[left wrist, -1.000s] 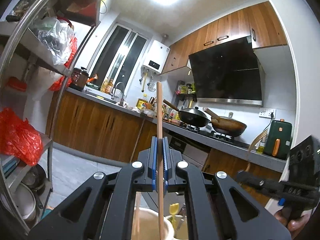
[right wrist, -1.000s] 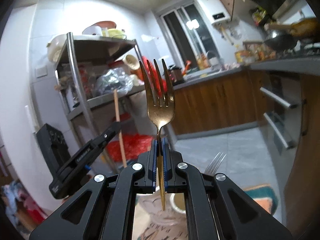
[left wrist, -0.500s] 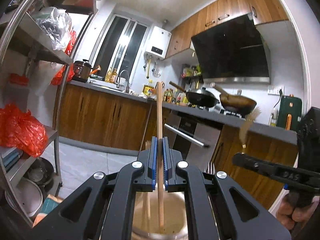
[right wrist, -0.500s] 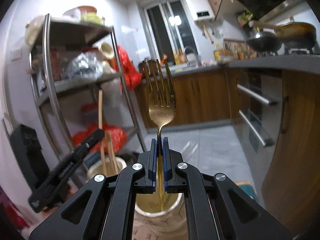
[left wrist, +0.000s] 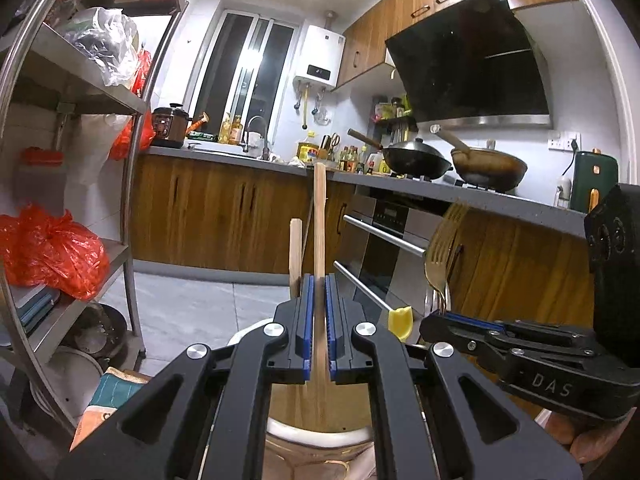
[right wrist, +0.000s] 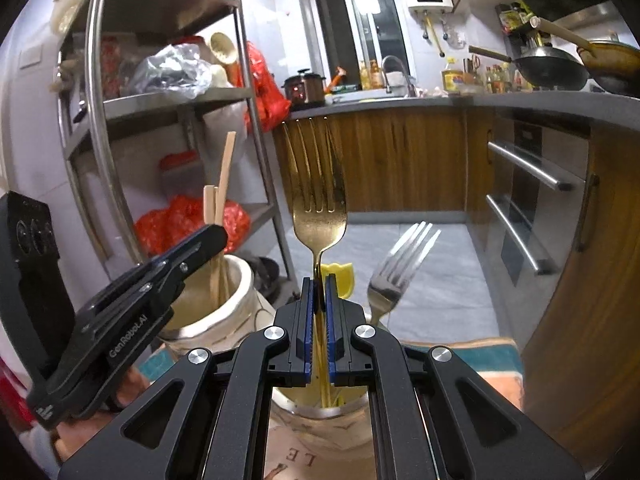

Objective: Organize utensils
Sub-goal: 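Open the left tool releasing the chopstick while the right tool releases the gold fork, then move the left tool to a chopstick while the right tool approaches the flower-handled spoon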

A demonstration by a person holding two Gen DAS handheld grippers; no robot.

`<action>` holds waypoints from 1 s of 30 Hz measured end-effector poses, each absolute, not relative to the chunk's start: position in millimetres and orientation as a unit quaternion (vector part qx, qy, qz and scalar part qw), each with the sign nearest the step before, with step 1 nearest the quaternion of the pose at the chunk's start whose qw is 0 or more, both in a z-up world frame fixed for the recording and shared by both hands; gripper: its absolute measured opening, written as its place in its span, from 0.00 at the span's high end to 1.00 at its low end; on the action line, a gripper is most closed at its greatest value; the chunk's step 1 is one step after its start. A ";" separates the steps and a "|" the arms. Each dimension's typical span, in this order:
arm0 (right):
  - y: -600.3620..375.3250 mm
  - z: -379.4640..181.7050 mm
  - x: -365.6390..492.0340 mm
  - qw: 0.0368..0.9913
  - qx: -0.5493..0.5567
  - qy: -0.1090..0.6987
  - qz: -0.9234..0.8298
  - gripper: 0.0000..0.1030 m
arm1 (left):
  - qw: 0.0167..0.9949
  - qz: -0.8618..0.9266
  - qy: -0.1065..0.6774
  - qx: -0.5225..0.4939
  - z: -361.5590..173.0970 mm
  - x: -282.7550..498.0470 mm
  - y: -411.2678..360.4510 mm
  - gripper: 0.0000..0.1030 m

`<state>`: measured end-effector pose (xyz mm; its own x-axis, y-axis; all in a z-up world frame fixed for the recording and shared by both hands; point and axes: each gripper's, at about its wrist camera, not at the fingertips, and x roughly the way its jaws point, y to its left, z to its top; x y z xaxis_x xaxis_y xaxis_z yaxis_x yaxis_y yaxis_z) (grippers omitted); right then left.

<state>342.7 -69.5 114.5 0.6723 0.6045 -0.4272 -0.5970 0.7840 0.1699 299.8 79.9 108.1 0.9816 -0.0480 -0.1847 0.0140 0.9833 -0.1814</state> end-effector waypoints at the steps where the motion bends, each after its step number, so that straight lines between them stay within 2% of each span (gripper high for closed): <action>1: -69.2 114.6 342.1 0.914 0.008 0.237 0.330 0.93 | 0.991 -0.016 0.096 -0.090 107.9 300.0 80.4 0.95; 5: -69.9 113.7 343.8 0.913 0.018 0.238 0.332 0.93 | 0.991 -0.011 0.098 -0.089 107.4 298.6 81.8 0.91; 8: -69.5 111.7 345.7 0.912 0.018 0.242 0.332 0.89 | 0.991 -0.008 0.096 -0.092 108.5 295.0 83.2 0.78; 10: -70.3 112.5 345.2 0.911 0.020 0.241 0.333 0.79 | 0.991 -0.007 0.093 -0.095 110.3 291.5 85.0 0.71; 12: -70.5 113.8 342.4 0.911 0.021 0.239 0.334 0.77 | 0.991 -0.006 0.088 -0.097 113.0 285.6 86.5 0.60; 16: -71.7 119.1 333.8 0.913 0.014 0.233 0.335 0.71 | 0.992 -0.008 0.083 -0.092 118.0 272.9 85.9 0.50; 18: -75.4 122.7 327.3 0.915 0.013 0.228 0.333 0.70 | 0.993 -0.008 0.080 -0.085 121.8 262.0 85.1 0.41; 30: -129.5 129.0 287.4 0.928 0.017 0.213 0.306 0.69 | 0.993 -0.006 0.044 -0.111 136.8 203.8 96.8 0.36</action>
